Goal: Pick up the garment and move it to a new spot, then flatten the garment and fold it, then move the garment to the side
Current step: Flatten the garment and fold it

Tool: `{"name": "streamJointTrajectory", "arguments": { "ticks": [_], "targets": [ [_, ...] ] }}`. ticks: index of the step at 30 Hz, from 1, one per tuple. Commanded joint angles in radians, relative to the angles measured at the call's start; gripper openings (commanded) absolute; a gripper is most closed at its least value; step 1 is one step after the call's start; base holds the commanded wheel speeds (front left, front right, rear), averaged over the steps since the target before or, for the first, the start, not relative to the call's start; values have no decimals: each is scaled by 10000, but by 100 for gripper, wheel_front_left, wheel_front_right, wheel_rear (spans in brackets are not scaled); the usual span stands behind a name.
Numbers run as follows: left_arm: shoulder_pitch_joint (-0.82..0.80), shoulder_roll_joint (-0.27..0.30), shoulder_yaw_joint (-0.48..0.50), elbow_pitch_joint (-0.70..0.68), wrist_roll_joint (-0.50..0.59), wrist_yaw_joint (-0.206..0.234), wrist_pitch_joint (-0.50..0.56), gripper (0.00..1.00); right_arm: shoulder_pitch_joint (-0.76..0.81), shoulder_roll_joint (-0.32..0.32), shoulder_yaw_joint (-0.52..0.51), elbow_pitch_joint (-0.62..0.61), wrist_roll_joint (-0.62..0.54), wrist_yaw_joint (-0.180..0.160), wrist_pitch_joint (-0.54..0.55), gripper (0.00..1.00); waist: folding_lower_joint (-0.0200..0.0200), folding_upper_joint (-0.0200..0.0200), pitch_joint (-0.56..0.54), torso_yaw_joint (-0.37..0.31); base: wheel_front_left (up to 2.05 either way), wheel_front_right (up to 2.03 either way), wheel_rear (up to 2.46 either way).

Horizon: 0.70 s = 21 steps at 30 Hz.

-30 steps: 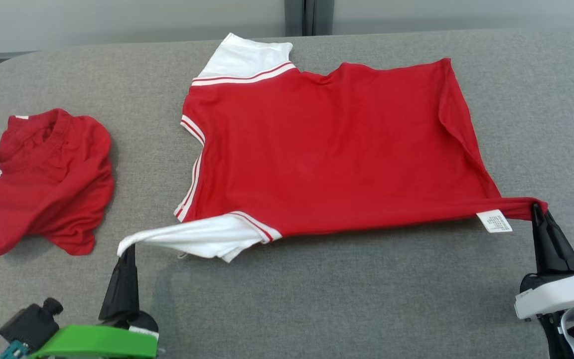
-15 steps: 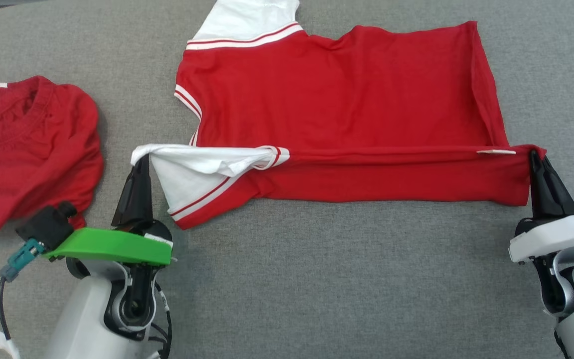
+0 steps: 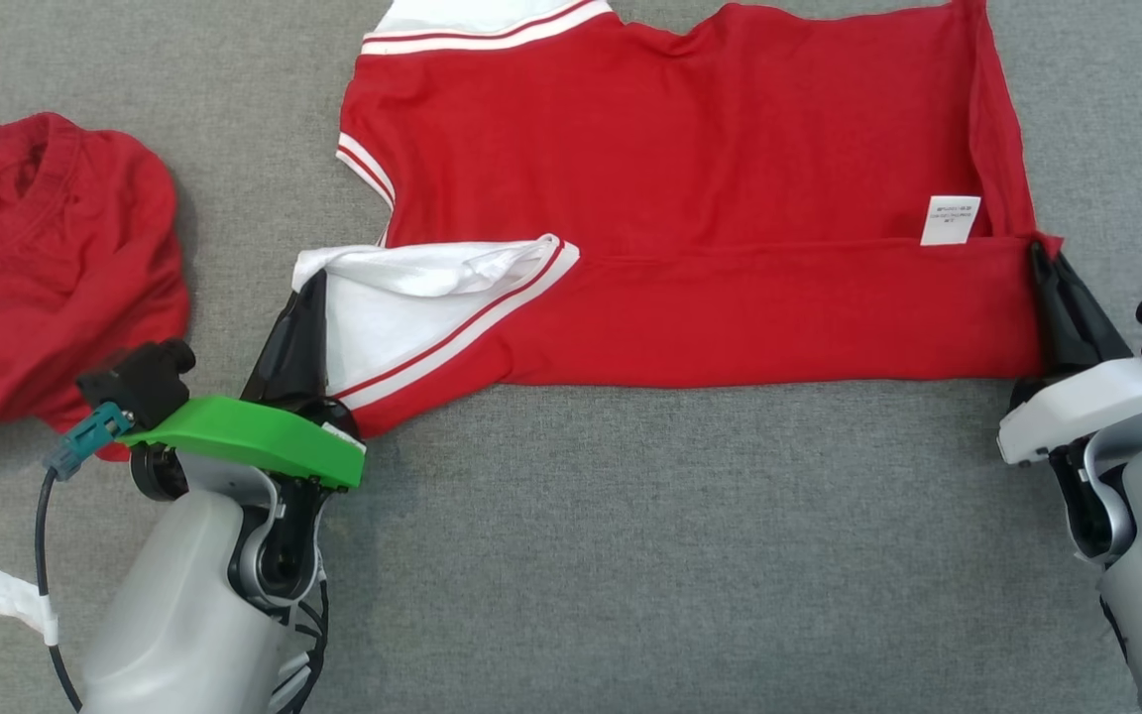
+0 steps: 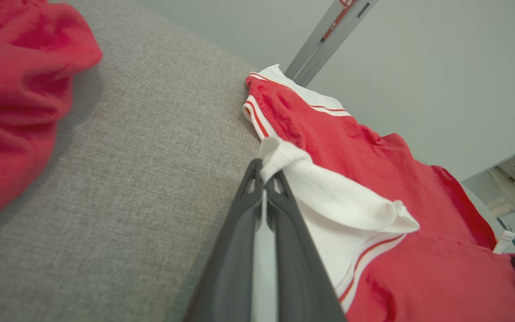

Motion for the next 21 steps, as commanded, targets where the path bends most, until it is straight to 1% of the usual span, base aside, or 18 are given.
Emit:
{"name": "streamJointTrajectory", "arguments": {
  "ticks": [1, 2, 3, 8, 13, 17, 21],
  "targets": [
    [-173, 32, -14, 80, 33, -59, -70, 32, -165, 9, -120, -41, 16, -13, -24, 100, 0, 0, -58, -9, 0, 0, 0],
    [-178, 28, 4, 78, 33, -68, -114, 42, -138, 51, -161, -102, 31, -13, -24, 100, 0, 0, -90, -13, 0, 0, 0],
    [-163, 49, 72, 8, 99, -68, -170, 100, -73, 93, -188, -162, 26, -13, -24, 100, 0, 0, -139, -19, 0, 0, 0],
    [725, 99, 374, -559, 74, -77, -218, 100, 526, 239, -573, -725, -68, -13, -24, 100, 0, 0, -460, -36, 0, 0, 0],
    [2221, -1, 543, -1324, 60, -82, -221, 100, 1386, 545, -1100, -1441, -171, -13, -24, 100, 0, 0, -721, -94, 0, 0, 0],
    [3155, -187, 451, -1475, -121, -83, -223, 100, 1866, 727, -1279, -1734, -246, -13, -24, 100, 0, 0, -806, -207, 0, 0, 0],
    [3348, -229, 337, -1244, -55, -47, -208, 100, 2000, 824, -1347, -1830, -260, -13, -24, 100, 0, 0, -790, -298, 0, 0, 0]
  ]
}}
